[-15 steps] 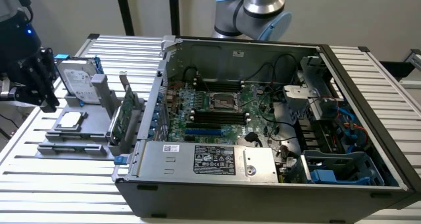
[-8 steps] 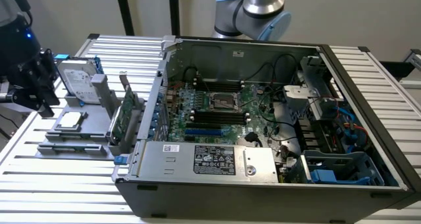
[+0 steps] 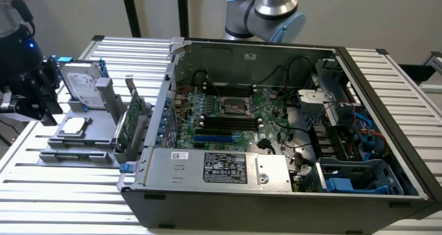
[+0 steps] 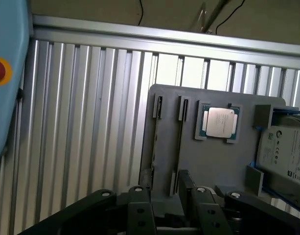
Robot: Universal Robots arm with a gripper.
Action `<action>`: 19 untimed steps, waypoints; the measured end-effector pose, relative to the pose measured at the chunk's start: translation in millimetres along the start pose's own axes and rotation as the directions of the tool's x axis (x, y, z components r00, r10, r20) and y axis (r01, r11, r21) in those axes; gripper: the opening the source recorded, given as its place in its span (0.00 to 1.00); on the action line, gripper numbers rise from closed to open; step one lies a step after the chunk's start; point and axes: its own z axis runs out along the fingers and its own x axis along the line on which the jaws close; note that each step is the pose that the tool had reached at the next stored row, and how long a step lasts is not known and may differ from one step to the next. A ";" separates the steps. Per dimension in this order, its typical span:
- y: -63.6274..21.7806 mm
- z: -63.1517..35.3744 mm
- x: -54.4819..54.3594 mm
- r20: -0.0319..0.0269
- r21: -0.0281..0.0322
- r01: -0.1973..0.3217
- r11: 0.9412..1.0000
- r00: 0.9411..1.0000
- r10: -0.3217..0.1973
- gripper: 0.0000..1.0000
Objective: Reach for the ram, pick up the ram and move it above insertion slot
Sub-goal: 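Pick up the ram and move it above insertion slot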
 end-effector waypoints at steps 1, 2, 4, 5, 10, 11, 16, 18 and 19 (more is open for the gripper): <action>0.0 1.8 0.0 0.000 0.000 0.000 1.000 1.000 0.000 0.36; 0.0 3.6 0.0 0.000 0.000 0.000 1.000 1.000 0.000 0.36; 0.0 7.1 -0.1 0.000 0.000 0.000 1.000 1.000 0.000 0.36; -0.1 9.0 -0.1 0.000 0.000 0.000 1.000 1.000 0.000 0.36; -0.2 18.1 0.7 0.000 0.000 0.000 1.000 1.000 0.000 0.36; -0.2 20.0 0.9 0.000 0.000 0.000 1.000 1.000 0.000 0.36; -0.4 29.1 1.9 0.000 0.000 0.000 1.000 1.000 0.000 0.36; -0.4 32.6 2.5 0.000 0.000 0.000 1.000 1.000 0.000 0.36; -0.5 34.5 3.1 0.000 0.000 0.000 1.000 1.000 0.000 0.36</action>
